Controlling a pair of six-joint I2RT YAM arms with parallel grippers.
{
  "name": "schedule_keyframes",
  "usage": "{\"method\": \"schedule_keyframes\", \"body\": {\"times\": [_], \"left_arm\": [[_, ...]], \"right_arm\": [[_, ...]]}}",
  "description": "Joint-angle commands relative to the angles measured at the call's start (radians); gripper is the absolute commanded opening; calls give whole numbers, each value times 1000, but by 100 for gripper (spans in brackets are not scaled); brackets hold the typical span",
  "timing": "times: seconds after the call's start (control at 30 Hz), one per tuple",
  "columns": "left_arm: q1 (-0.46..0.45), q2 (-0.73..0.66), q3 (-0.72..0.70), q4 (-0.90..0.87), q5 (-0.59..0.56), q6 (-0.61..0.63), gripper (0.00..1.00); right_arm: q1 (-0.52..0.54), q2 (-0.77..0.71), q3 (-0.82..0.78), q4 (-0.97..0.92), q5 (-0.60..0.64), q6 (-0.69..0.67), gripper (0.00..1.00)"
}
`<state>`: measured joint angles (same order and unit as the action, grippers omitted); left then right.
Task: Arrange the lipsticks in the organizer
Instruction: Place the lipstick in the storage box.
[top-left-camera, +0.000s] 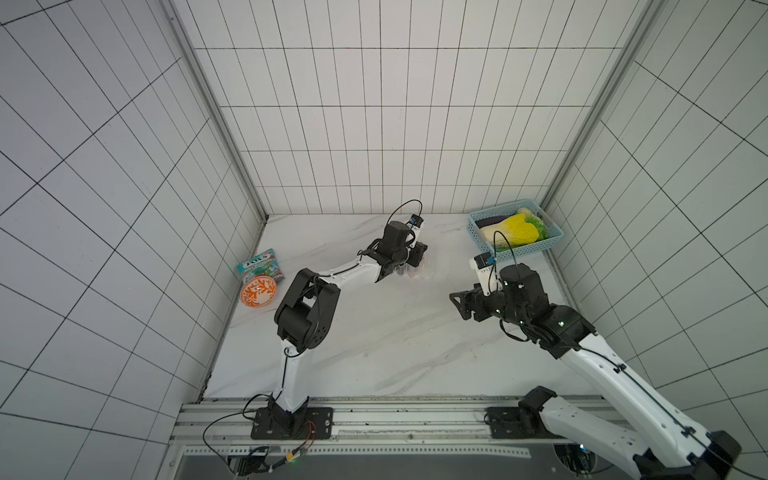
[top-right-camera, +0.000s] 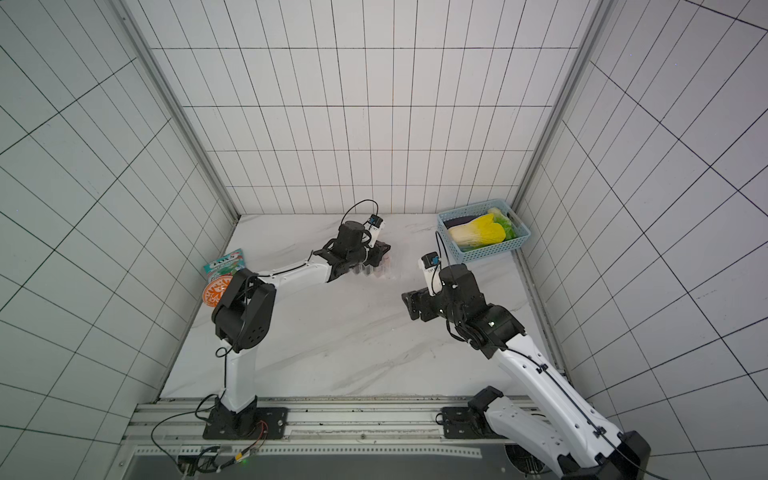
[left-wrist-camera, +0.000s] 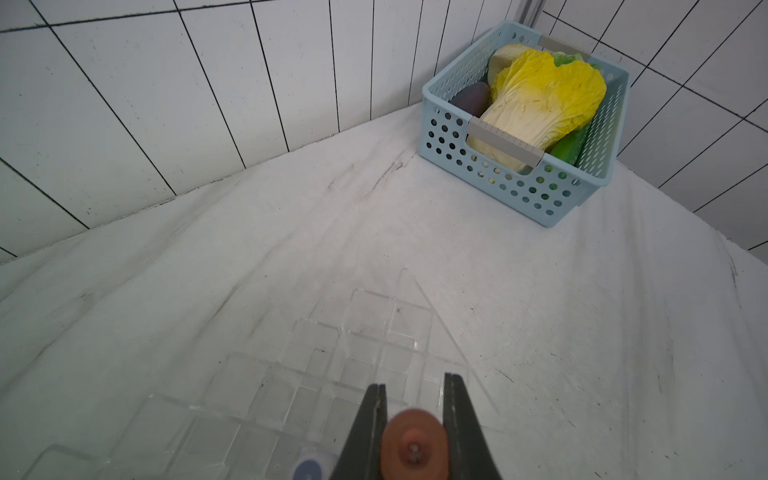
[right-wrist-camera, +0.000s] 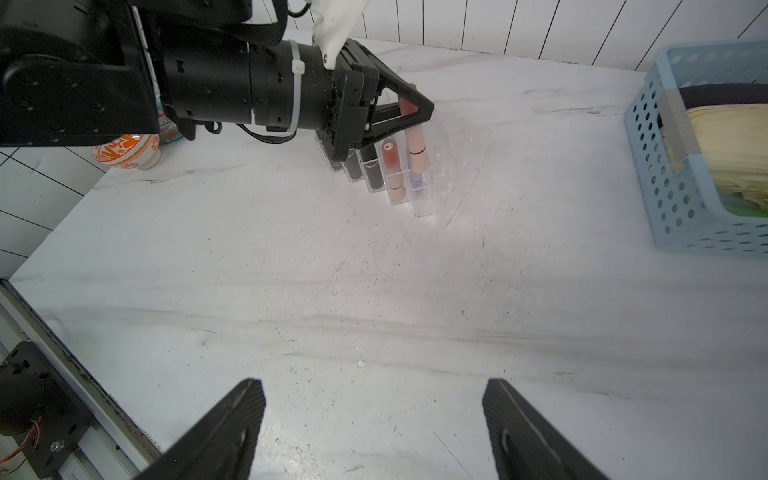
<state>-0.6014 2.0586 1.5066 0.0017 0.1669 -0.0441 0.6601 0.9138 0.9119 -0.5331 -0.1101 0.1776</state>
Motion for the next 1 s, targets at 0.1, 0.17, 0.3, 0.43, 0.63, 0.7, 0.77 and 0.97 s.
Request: {"method": "schedule_keyframes", "body": {"times": [0.1, 0.17, 0.3, 0.43, 0.63, 0.7, 0.77, 0.97], "left_arm": [[-31, 26, 27, -11, 0, 29, 6], [-40, 17, 16, -10, -4, 32, 6], [-50, -4, -11, -8, -23, 30, 6], [-60, -50, -63, 18, -61, 30, 6], [-58, -77, -107, 46, -149, 20, 5], [-57, -71, -102, 47, -156, 21, 5], [-55, -59, -92, 47, -158, 26, 5], [-54, -16, -43, 27, -135, 33, 5]], "right_arm": [[-10, -15, -9, 19, -33, 14, 84], [-10, -12, -8, 19, -38, 14, 83], [-10, -9, -10, 19, -46, 14, 81], [-9, -13, -16, 22, -53, 14, 81], [-10, -25, -24, 22, -60, 19, 80], [-9, -30, -25, 21, -65, 20, 80], [-10, -32, -25, 17, -66, 20, 80], [-10, -43, -27, 4, -61, 19, 80]]}}
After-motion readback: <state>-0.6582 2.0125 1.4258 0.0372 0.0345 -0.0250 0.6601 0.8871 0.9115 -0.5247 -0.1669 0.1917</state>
